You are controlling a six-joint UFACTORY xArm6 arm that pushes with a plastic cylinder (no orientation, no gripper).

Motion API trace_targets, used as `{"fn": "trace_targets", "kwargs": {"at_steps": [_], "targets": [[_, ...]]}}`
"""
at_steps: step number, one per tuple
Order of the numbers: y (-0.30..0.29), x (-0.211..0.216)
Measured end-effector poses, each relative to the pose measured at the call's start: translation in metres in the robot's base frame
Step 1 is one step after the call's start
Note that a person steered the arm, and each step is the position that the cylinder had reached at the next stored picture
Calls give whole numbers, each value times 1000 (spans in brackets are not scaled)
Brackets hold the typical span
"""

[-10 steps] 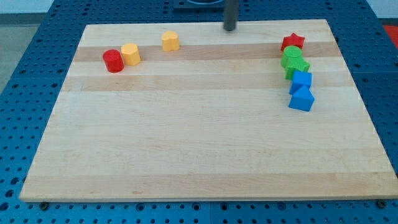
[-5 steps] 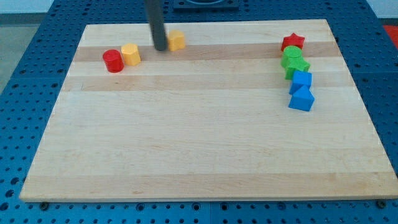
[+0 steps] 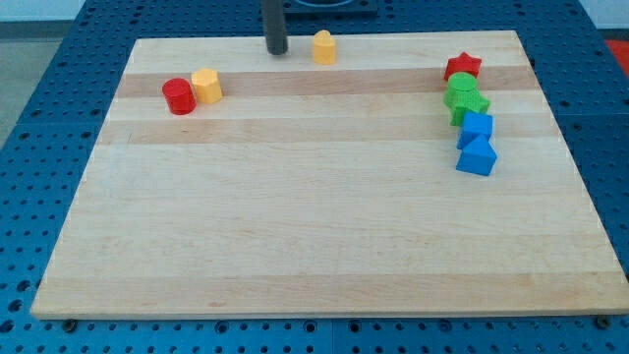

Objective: Move the yellow heart above the red star

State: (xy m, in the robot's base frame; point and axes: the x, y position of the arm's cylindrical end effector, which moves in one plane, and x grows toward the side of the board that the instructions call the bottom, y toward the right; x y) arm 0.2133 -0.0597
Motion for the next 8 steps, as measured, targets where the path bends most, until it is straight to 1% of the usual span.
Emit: {"fn": "trace_targets", "kwargs": {"at_steps": [1,2,3,4,5,6,7,8], "targets": [[70,1],[127,5],[136,5],[87,5],[60,11],[60,38],[75,55],[114,55]]}}
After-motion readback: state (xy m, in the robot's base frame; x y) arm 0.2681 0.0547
